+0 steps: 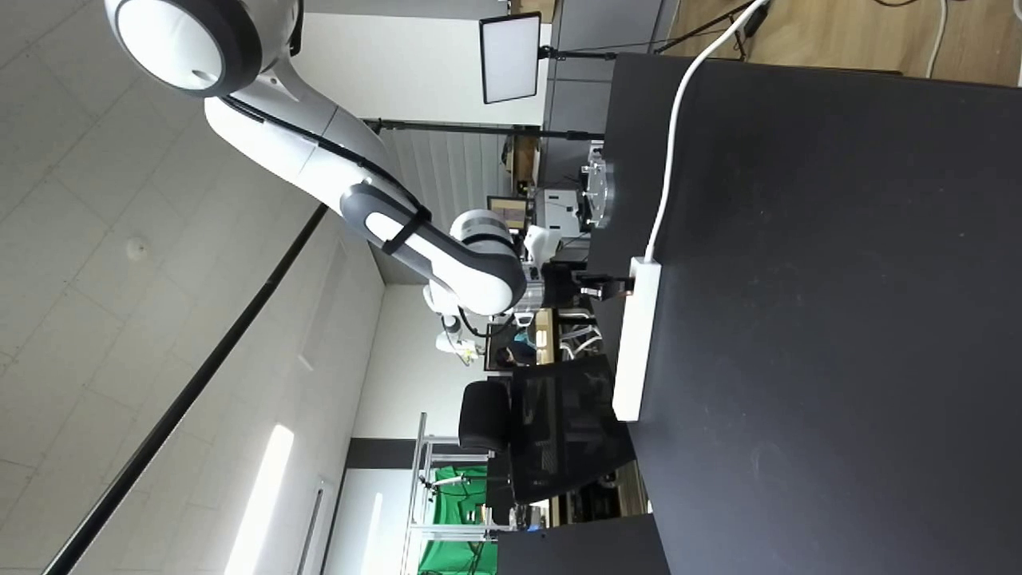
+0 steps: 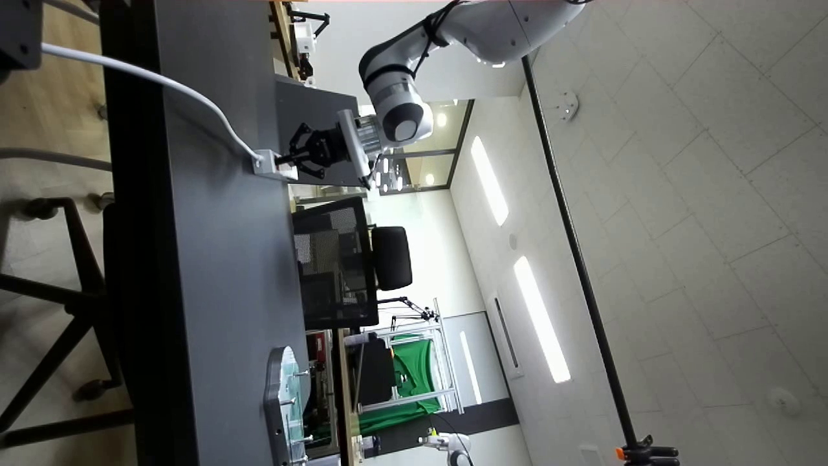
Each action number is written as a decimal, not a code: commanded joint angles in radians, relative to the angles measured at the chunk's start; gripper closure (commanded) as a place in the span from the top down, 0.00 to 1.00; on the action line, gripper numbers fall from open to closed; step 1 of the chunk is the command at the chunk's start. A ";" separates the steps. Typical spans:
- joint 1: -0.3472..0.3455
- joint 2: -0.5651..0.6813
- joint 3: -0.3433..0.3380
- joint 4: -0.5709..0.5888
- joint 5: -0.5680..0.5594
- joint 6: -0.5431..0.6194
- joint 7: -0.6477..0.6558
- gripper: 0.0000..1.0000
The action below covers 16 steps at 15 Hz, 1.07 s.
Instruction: Push the switch of the extension cord
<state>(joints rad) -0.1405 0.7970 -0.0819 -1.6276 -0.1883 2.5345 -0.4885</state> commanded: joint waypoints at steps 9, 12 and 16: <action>0.114 -0.177 -0.087 -0.087 -0.167 -0.046 0.199 0.00; 0.092 -0.284 -0.052 -0.059 -0.140 -0.266 0.128 0.26; 0.049 -0.357 -0.003 0.002 -0.101 -0.600 -0.048 0.47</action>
<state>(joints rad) -0.0478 0.4775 -0.1291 -1.6612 -0.3225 2.1125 -0.4313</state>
